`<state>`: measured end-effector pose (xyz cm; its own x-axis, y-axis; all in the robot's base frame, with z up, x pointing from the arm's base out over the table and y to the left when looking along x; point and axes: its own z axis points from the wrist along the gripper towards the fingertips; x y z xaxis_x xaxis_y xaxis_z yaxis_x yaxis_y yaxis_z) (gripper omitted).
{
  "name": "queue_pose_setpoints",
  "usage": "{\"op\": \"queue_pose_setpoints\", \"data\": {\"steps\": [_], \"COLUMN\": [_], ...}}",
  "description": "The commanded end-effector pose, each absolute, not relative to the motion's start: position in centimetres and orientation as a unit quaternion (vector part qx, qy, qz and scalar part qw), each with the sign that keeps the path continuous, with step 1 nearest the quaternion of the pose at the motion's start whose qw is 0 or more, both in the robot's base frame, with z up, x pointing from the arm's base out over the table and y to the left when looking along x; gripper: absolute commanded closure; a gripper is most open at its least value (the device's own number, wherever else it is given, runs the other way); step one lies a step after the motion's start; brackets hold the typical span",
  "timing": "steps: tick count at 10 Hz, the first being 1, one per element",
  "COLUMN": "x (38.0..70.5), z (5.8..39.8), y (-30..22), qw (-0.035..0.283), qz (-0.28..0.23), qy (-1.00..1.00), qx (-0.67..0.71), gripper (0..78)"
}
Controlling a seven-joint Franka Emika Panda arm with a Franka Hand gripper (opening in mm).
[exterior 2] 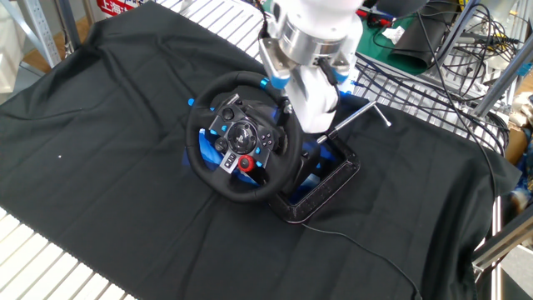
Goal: Rotate the steering wheel 90 degrees counterclockwise
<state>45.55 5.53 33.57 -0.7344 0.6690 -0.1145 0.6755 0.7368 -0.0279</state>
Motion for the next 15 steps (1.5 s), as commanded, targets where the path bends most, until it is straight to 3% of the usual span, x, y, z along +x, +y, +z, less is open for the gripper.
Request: {"op": "queue_pose_setpoints", "data": {"steps": [1,4,15], "x": [44.7,45.1,45.0], "z": [32.6,31.1,30.3], "y": [7.2,7.6,7.6], "qw": [0.058,0.067,0.08], "qz": [-0.038,-0.028,-0.027], "qy": [0.902,0.863,0.867], "qx": [0.426,0.5,0.491], "gripper": [77.6,77.6,77.6]}}
